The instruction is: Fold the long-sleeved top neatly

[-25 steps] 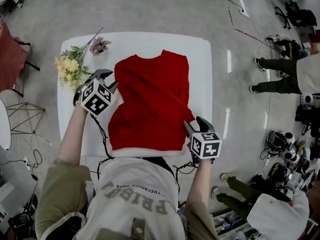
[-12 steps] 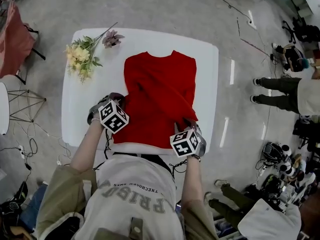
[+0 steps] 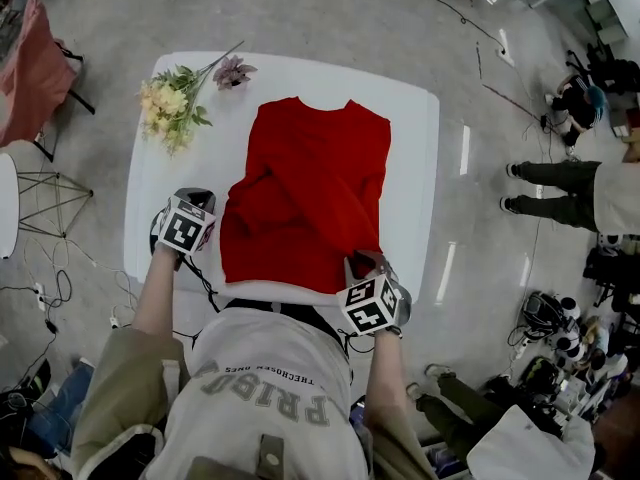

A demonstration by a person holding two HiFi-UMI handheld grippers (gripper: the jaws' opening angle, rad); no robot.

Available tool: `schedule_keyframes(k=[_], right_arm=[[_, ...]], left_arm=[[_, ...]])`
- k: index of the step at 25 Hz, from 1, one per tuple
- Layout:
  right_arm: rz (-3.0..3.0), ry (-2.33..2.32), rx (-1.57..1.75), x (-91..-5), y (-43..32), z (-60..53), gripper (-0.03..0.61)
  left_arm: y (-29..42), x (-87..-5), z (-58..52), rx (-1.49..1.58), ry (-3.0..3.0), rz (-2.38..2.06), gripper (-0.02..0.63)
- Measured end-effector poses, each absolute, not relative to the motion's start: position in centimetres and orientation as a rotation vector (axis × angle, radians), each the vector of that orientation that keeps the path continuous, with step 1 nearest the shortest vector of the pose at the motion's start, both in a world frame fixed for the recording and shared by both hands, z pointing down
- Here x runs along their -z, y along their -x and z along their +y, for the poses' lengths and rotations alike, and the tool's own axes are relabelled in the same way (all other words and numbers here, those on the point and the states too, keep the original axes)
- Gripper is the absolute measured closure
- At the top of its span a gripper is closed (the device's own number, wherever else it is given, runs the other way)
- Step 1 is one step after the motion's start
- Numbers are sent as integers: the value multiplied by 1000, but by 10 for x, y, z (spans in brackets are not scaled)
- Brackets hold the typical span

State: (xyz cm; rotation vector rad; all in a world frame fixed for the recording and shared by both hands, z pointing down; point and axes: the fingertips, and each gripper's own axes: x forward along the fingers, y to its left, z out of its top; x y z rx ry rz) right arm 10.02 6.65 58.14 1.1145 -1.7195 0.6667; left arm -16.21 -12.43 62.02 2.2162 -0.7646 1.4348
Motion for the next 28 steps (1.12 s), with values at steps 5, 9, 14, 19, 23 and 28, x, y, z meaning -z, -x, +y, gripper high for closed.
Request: schedule_keyframes(k=[5, 9, 14, 19, 23, 28], right_arm=[[-1646, -1052, -608, -607, -98, 78, 514], [-1756, -1099, -654, -581, -81, 64, 373], [-1794, -1102, -633, -568, -78, 58, 371], [-1788, -1081, -616, -572, -88, 63, 371], [-1844, -1085, -625, -569, -94, 61, 371], [-1883, -1036, -631, -576, -101, 52, 371]], left_arm=[[176, -598, -114, -1484, -2263, -843, 598], [124, -584, -70, -1353, -2262, -652, 443], [90, -606, -48, -1330, -2175, -700, 398], [87, -595, -46, -1187, -2146, -730, 594], [107, -565, -28, -1064, -2057, -717, 597], [134, -596, 1, -1223, -1939, -729, 595]])
